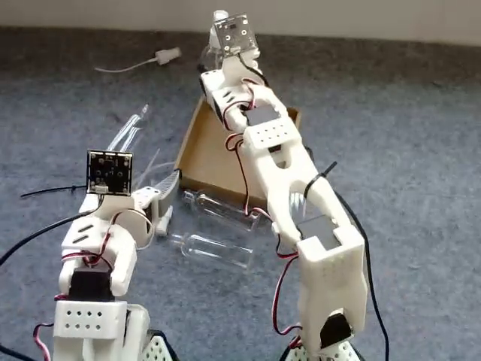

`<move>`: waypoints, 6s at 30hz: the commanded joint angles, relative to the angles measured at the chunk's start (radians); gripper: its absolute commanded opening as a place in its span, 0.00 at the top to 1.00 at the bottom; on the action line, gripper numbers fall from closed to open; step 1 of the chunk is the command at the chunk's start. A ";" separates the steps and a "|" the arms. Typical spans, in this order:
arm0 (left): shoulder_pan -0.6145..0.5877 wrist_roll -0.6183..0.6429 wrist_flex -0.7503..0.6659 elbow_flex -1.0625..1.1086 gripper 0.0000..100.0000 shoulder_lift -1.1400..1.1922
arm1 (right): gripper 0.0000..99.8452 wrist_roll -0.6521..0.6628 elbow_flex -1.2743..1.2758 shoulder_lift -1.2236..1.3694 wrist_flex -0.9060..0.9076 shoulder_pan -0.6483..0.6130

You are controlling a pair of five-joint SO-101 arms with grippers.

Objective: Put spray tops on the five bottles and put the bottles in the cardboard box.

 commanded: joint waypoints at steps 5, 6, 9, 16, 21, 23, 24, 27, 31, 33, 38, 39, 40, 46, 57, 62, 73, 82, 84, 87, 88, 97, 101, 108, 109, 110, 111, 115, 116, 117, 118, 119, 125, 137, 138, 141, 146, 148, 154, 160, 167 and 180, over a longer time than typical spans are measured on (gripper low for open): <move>-0.045 0.008 -0.034 -0.004 0.78 -0.005 | 1.00 0.005 0.064 -0.024 -0.036 0.012; -0.045 0.008 -0.034 -0.004 0.78 -0.005 | 1.00 0.005 0.073 -0.024 -0.036 0.012; -0.044 0.008 -0.034 -0.002 0.78 -0.005 | 1.00 0.005 0.084 -0.022 -0.036 0.012; -0.044 0.008 -0.034 -0.001 0.78 -0.005 | 1.00 0.011 0.248 -0.022 -0.280 0.002; -0.041 0.008 -0.034 0.001 0.78 -0.005 | 1.00 0.012 0.295 -0.022 -0.326 -0.004; -0.039 0.008 -0.034 0.001 0.78 -0.005 | 1.00 0.012 0.295 -0.021 -0.326 -0.005; -0.039 0.008 -0.034 0.001 0.78 -0.005 | 1.00 0.012 0.295 -0.019 -0.326 -0.005; -0.039 0.008 -0.034 0.001 0.78 -0.005 | 1.00 0.012 0.295 0.028 -0.326 -0.007; -0.039 0.008 -0.032 0.001 0.78 -0.005 | 1.00 0.012 0.295 0.108 -0.326 -0.005; -0.039 0.008 -0.032 0.001 0.78 -0.005 | 0.99 0.012 0.295 0.124 -0.326 -0.005; -0.039 0.008 -0.032 0.001 0.78 -0.005 | 0.99 0.012 0.295 0.124 -0.326 -0.005; -0.039 0.008 -0.032 0.001 0.78 -0.005 | 0.99 0.012 0.295 0.124 -0.326 -0.005; -0.039 0.008 -0.032 0.001 0.78 -0.005 | 0.98 0.012 0.297 0.124 -0.326 -0.005; -0.039 0.008 -0.032 0.001 0.78 -0.005 | 0.84 0.011 0.298 0.124 -0.317 -0.007; -0.038 0.008 -0.032 0.001 0.78 -0.005 | 0.80 0.012 0.295 0.122 -0.317 -0.013; -0.038 0.008 -0.032 0.001 0.78 -0.005 | 0.80 0.012 0.295 0.116 -0.317 -0.013; -0.038 0.008 -0.032 0.001 0.78 -0.005 | 0.71 0.011 0.298 -0.002 -0.315 -0.019; -0.038 0.008 -0.032 0.002 0.78 -0.004 | 0.71 0.009 0.289 -0.035 -0.298 -0.019; -0.036 0.008 -0.032 0.002 0.78 -0.004 | 0.71 0.005 0.263 -0.079 -0.240 -0.021; -0.036 0.008 -0.034 0.002 0.78 -0.004 | 0.71 0.005 0.197 -0.136 -0.173 -0.021; -0.036 0.008 -0.032 0.002 0.78 -0.004 | 0.71 0.005 0.168 -0.153 -0.150 -0.021; -0.036 0.008 -0.031 0.002 0.78 -0.004 | 0.71 0.005 -0.191 -0.234 0.206 -0.016; -0.036 0.008 -0.031 0.004 0.78 -0.004 | 0.71 0.011 -0.351 -0.282 0.472 -0.016; -0.036 0.008 -0.034 0.013 0.78 -0.004 | 0.71 0.011 -0.479 -0.378 0.865 0.031; -0.036 0.008 -0.035 0.021 0.78 -0.004 | 0.71 0.011 -0.481 -0.398 0.924 0.047; -0.036 0.008 -0.035 0.022 0.78 -0.004 | 0.71 0.011 -0.476 -0.417 0.978 0.061; -0.038 0.008 -0.035 0.022 0.78 -0.004 | 0.71 0.011 -0.476 -0.437 1.032 0.071; -0.042 0.008 -0.035 0.022 0.78 -0.004 | 0.71 0.011 -0.473 -0.487 1.273 0.142; -0.042 0.008 -0.035 0.022 0.78 -0.004 | 0.71 0.011 -0.473 -0.489 1.316 0.170; -0.042 0.008 -0.035 0.022 0.78 -0.004 | 0.71 0.012 -0.473 -0.489 1.351 0.199; -0.042 0.008 -0.035 0.024 0.78 -0.004 | 0.71 0.012 -0.472 -0.487 1.376 0.226; -0.044 0.008 -0.035 0.024 0.78 -0.004 | 0.71 0.012 -0.470 -0.486 1.397 0.260; -0.044 0.008 -0.035 0.025 0.78 -0.004 | 0.71 0.014 -0.298 -0.404 1.420 0.398; -0.039 0.008 -0.035 0.028 0.78 -0.004 | 0.70 0.063 0.079 -0.291 1.199 0.328; -0.039 0.008 -0.035 0.028 0.78 -0.004 | 0.70 0.061 0.088 -0.288 1.199 0.305; -0.042 0.008 -0.035 0.028 0.78 -0.004 | 0.70 0.061 0.131 -0.283 1.191 0.265; -0.044 0.008 -0.035 0.028 0.78 -0.004 | 0.70 0.061 0.285 -0.285 1.115 0.263; -0.044 0.008 -0.035 0.028 0.78 -0.004 | 0.70 0.061 0.348 -0.292 1.093 0.255; -0.044 0.008 -0.035 0.028 0.78 -0.004 | 0.70 0.061 0.463 -0.286 0.998 0.251; -0.044 0.008 -0.035 0.028 0.78 -0.004 | 0.70 0.064 0.532 -0.285 0.960 0.274; -0.039 0.008 -0.035 0.030 0.78 -0.004 | 0.81 0.066 0.550 -0.285 0.960 0.383; -0.044 0.008 -0.032 0.030 0.78 -0.004 | 0.99 0.511 0.501 -0.285 0.967 0.495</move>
